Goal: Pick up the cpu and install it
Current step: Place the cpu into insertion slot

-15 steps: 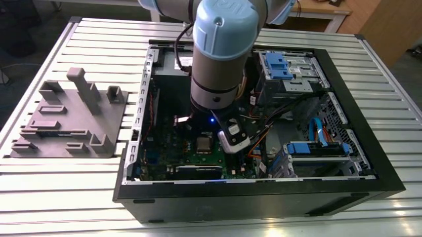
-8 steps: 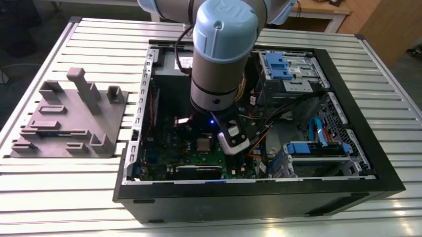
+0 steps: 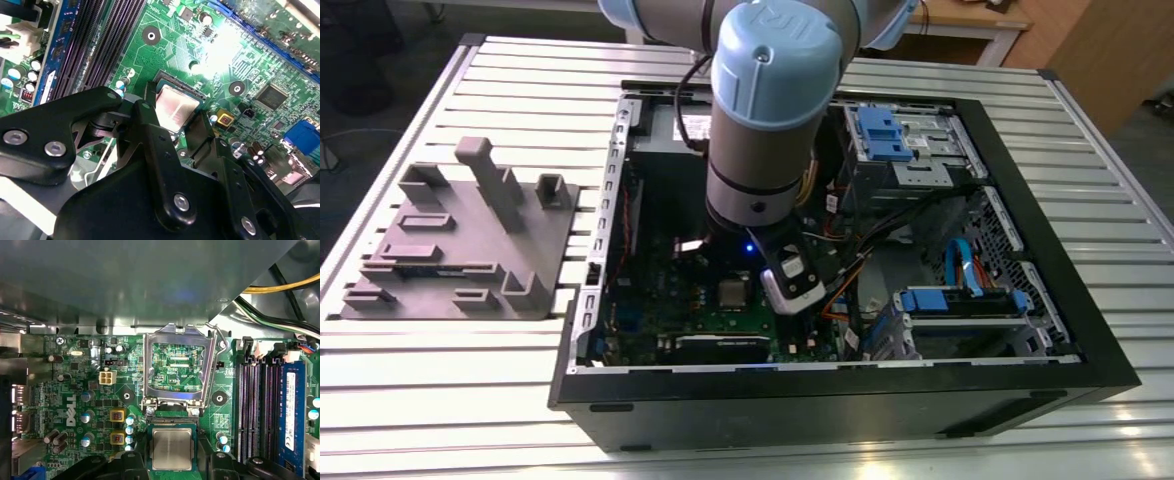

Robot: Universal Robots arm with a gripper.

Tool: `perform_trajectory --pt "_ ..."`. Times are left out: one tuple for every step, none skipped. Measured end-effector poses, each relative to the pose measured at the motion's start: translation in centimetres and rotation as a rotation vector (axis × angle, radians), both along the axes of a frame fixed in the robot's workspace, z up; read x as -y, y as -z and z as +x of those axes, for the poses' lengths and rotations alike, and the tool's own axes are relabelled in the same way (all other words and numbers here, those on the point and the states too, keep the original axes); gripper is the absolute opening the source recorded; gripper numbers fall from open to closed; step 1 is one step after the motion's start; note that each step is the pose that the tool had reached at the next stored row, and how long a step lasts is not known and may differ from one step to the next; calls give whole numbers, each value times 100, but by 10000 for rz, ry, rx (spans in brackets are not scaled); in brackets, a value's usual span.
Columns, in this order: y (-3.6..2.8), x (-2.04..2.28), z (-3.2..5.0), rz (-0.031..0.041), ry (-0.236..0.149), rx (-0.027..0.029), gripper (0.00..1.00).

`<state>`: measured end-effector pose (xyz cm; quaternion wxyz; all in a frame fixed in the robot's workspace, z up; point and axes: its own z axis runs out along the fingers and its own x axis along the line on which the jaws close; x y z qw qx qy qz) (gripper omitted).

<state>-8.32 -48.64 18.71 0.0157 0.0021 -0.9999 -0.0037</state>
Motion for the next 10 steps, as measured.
perform_trajectory --pt "6 0 0 0 1 0 47" --pt "11 0 0 0 1 0 47" --pt "14 0 0 2 1 1 47" --pt "16 0 0 4 1 2 47" --pt "16 0 0 5 2 2 47" --pt "16 0 1 5 1 2 47" --pt "16 0 0 4 1 2 47" --pt "17 0 1 4 1 2 47" --pt "18 0 0 4 2 2 47" --pt "19 0 0 5 2 1 47"
